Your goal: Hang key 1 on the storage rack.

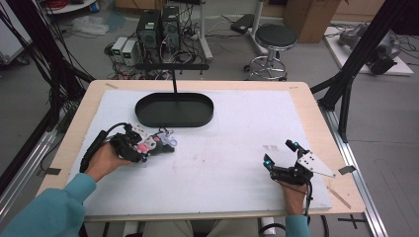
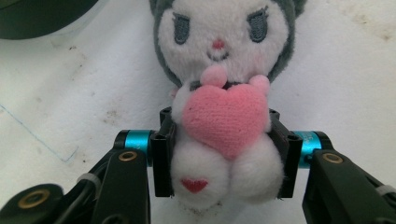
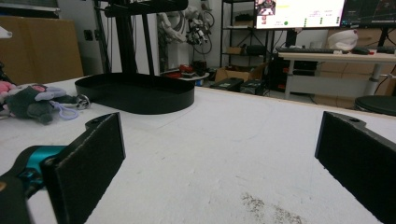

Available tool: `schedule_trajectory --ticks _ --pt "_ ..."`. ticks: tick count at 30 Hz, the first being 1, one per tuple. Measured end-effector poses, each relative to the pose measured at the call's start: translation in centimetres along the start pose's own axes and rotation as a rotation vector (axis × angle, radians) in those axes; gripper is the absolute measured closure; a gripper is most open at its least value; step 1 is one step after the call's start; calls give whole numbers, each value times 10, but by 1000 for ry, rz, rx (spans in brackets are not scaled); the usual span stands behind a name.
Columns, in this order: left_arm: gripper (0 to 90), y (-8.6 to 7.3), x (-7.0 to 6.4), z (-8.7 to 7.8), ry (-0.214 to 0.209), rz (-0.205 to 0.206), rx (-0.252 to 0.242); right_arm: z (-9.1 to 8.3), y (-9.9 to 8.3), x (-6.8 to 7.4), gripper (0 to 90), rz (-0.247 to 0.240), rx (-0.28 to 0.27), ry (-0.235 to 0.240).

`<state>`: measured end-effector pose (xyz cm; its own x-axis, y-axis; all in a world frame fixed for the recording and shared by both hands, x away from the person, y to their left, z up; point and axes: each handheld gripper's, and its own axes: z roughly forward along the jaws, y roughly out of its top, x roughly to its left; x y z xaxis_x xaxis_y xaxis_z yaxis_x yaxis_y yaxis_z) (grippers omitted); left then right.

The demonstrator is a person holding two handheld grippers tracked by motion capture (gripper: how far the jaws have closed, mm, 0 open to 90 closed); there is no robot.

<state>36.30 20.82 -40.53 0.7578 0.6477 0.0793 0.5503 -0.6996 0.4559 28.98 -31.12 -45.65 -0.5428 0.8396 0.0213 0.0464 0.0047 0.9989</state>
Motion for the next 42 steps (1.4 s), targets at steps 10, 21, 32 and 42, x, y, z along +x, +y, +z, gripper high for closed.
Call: schedule_trajectory --ticks 10,21,32,42 --pt "544 -3 2 -16 -18 -23 -86 0 0 0 8 0 0 0" --pt "542 3 4 -48 -20 -39 -257 0 0 0 8 -1 0 1" --pt "541 11 18 -91 24 -89 -425 0 0 0 8 -2 1 -1" --pt "541 14 37 -123 86 -149 -511 0 0 0 8 -4 4 -1"
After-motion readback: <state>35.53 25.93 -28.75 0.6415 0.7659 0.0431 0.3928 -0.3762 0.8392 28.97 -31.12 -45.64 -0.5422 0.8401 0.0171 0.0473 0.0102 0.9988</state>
